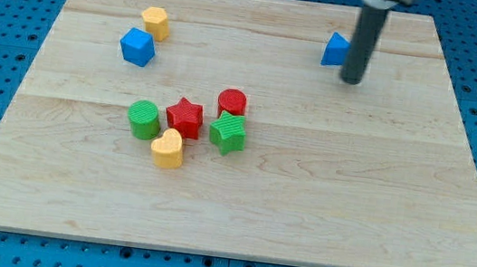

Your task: Move the blue triangle to the left side of the red circle

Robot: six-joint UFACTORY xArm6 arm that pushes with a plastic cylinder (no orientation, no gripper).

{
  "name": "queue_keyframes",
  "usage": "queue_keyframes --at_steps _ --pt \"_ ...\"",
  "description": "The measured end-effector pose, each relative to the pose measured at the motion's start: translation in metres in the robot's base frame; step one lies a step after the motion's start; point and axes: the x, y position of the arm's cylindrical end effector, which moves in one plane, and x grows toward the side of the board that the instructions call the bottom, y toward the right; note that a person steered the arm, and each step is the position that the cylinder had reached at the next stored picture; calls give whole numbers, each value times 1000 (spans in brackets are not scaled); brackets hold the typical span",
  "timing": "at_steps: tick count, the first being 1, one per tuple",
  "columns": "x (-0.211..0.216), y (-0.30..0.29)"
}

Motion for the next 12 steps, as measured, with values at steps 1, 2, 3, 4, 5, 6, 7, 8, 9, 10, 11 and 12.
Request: queue_keyframes --at_steps 1,2,3,4,5,6,7,8,9,10,11,12 --pt "-38 13" --pt "-52 -7" --pt "-51 -36" --pt "-27 -92" --pt "-4 -127" --pt "16 -142" --pt "21 -142" --pt "28 -142" --pt "31 -129" --pt "32 -108" --pt "35 -112" --pt "37 -141"
